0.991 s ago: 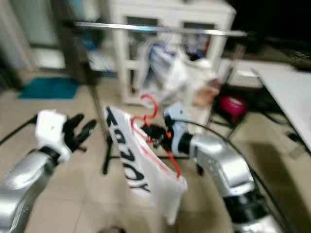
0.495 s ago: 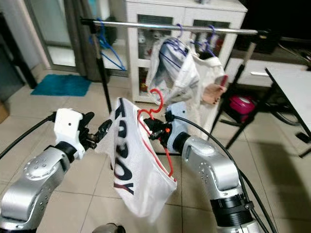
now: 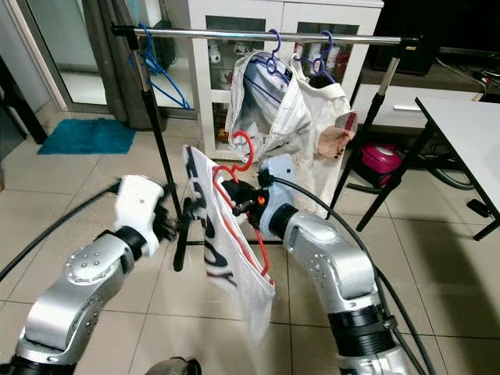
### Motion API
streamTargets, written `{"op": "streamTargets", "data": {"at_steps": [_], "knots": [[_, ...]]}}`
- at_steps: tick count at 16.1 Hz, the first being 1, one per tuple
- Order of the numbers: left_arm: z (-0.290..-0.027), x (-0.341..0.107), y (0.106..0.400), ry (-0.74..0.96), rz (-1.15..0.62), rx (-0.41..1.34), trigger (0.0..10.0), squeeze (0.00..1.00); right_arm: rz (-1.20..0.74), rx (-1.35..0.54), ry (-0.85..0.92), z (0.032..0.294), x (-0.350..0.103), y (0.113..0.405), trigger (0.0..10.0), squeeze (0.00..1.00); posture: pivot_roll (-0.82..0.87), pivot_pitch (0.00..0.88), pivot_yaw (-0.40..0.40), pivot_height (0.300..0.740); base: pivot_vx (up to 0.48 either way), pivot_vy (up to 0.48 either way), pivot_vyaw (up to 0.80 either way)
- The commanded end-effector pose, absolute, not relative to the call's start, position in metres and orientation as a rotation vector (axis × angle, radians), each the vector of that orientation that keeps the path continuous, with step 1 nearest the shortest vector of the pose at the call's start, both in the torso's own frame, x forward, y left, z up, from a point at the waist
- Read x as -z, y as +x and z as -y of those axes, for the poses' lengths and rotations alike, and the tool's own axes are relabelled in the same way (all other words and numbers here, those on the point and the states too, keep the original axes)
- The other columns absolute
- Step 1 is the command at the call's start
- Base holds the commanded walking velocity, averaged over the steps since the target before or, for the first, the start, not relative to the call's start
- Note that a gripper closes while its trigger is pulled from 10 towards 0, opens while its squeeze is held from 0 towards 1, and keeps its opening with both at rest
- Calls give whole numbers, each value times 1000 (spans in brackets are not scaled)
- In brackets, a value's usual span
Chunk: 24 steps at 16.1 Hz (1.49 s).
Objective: Hang hanger
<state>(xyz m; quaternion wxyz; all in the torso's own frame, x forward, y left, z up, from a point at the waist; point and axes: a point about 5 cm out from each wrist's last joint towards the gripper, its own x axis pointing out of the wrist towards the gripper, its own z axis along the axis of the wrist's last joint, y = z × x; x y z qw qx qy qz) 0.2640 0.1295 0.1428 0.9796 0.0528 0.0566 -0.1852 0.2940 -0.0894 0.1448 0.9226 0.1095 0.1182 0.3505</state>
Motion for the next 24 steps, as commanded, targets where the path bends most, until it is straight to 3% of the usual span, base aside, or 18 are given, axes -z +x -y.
{"op": "streamTargets", "data": {"at_steps": [1, 6, 10, 11, 12, 13, 18, 20, 21, 22, 23, 24], "knots": [[-139, -144, 263, 117, -97, 312, 10000, 0, -221, -682, 238, 95, -149, 299, 10000, 0, -40, 0, 20, 740, 0, 0, 0], [-138, -147, 259, 144, -88, 294, 10000, 0, -222, -719, 213, 85, -147, 295, 10000, 0, -35, 0, 19, 740, 0, -384, 84], [-136, -141, 256, 226, -116, 335, 10000, 0, -212, -778, 186, 80, -148, 289, 10000, 0, -35, 0, 21, 740, 0, 0, 117], [-136, -138, 256, 214, -138, 349, 10000, 773, -200, -805, 188, 77, -150, 287, 10000, 0, -35, 0, 21, 740, 0, 0, 0], [-136, -138, 257, 205, -137, 346, 10000, 773, -198, -809, 187, 77, -151, 286, 10000, 0, -35, 0, 21, 740, 0, 0, 0], [-134, -140, 258, 170, -126, 347, 10000, 1000, -191, -818, 187, 75, -152, 286, 10000, 0, -38, 0, 20, 740, 0, 0, 0], [-120, -142, 265, 132, -124, 398, 10000, 1000, -141, -893, 182, 67, -162, 287, 10000, 0, -37, 0, 18, 740, 0, 0, 0], [-115, -132, 261, 205, -174, 442, 10000, 0, -125, -905, 181, 65, -166, 291, 10000, 0, -41, 0, 11, 740, 0, 0, 0], [-116, -126, 261, 233, -206, 444, 10000, 0, -113, -921, 189, 63, -169, 291, 10000, 0, -41, 0, 11, 740, 0, 0, 0], [-116, -123, 261, 238, -220, 446, 7490, 0, -106, -934, 199, 61, -171, 291, 10000, 0, -41, 0, 10, 740, 0, 0, 0], [-115, -122, 262, 236, -223, 447, 4196, 0, -100, -946, 208, 60, -173, 291, 10000, 0, -41, 0, 10, 740, 0, 0, 0], [-115, -122, 264, 228, -223, 452, 0, 0, -91, -961, 221, 59, -175, 290, 10000, 0, -41, 0, 10, 740, 0, 0, 0]]}}
